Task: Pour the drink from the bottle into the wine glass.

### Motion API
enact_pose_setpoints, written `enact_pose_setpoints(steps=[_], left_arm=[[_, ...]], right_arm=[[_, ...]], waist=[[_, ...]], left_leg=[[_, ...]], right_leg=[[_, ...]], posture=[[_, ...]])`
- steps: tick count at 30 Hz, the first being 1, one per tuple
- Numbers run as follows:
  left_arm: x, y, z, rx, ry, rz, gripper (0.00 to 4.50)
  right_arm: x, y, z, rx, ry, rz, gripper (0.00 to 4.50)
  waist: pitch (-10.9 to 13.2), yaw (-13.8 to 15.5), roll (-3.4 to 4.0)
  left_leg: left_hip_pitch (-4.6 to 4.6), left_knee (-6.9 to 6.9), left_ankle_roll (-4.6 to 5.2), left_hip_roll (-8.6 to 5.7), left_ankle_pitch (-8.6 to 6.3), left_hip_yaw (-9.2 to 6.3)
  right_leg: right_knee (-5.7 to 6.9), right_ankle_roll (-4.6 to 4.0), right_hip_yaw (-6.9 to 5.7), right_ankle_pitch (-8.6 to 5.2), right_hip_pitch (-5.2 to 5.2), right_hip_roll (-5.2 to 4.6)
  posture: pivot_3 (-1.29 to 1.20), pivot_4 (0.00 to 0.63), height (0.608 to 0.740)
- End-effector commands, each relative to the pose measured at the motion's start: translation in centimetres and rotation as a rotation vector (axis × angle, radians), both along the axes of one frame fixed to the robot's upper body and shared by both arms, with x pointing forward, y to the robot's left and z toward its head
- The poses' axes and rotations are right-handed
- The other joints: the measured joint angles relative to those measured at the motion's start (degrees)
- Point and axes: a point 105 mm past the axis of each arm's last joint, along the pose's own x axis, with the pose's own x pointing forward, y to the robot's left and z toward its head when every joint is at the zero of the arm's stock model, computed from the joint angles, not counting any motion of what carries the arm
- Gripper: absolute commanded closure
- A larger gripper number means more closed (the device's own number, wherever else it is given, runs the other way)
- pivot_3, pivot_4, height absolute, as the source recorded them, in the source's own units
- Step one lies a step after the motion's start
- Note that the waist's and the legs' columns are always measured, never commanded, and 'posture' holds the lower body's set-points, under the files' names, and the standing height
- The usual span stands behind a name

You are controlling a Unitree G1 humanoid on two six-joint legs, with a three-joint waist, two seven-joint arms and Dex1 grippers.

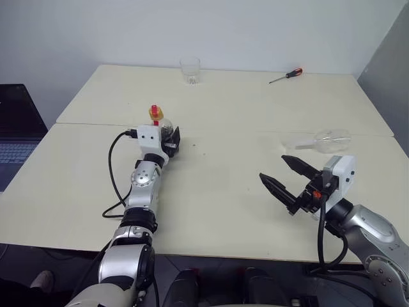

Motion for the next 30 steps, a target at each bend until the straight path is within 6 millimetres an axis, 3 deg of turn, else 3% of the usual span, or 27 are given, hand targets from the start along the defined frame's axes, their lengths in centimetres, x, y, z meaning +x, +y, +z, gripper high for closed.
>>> enact_pose_setpoints(steps=[1,10,17,20,30], left_arm=[[0.2,0.1,1.7,0.0,-0.06,0.003,0.43],[0.2,-0.3,2.0,-0.016,-0.079,-0.007,0.43],[0.1,-0.5,2.4,-0.032,-0.098,-0.018,2.17],[0.1,-0.5,2.5,-0.033,-0.103,-0.018,2.64],[0.0,-0.3,2.8,-0.03,-0.112,-0.011,3.01]], right_arm=[[-0.1,0.1,0.8,0.01,-0.039,-0.001,0.0],[-0.2,0.1,0.8,0.01,-0.04,-0.006,0.0],[-0.2,0.0,0.9,0.014,-0.039,-0.011,0.0],[0.0,-0.1,0.9,0.014,-0.04,-0.013,0.0],[0.0,0.1,0.8,0.017,-0.036,-0.011,0.0]], waist=[[0.0,0.0,0.0],[0.0,0.0,0.0],[0.0,0.0,0.0],[0.0,0.0,0.0],[0.0,0.0,0.0]], left_leg=[[0.0,0.0,0.0,0.0,0.0,0.0],[0.0,0.0,0.0,0.0,0.0,0.0],[0.0,0.0,0.0,0.0,0.0,0.0],[-0.01,0.0,0.0,0.0,0.0,0.0],[-0.01,0.01,0.0,0.0,0.0,0.0]], right_leg=[[0.0,0.0,0.0,0.0,0.0,0.0],[0.0,0.0,0.0,0.0,0.0,0.0],[0.0,0.0,-0.01,0.0,0.0,0.0],[0.0,0.0,-0.01,0.0,0.0,0.0],[0.01,0.0,-0.01,0.0,0.0,0.0]], posture=[[0.0,0.15,0.74],[0.0,0.15,0.74],[0.0,0.15,0.74],[0.0,0.15,0.74],[0.0,0.15,0.74]])
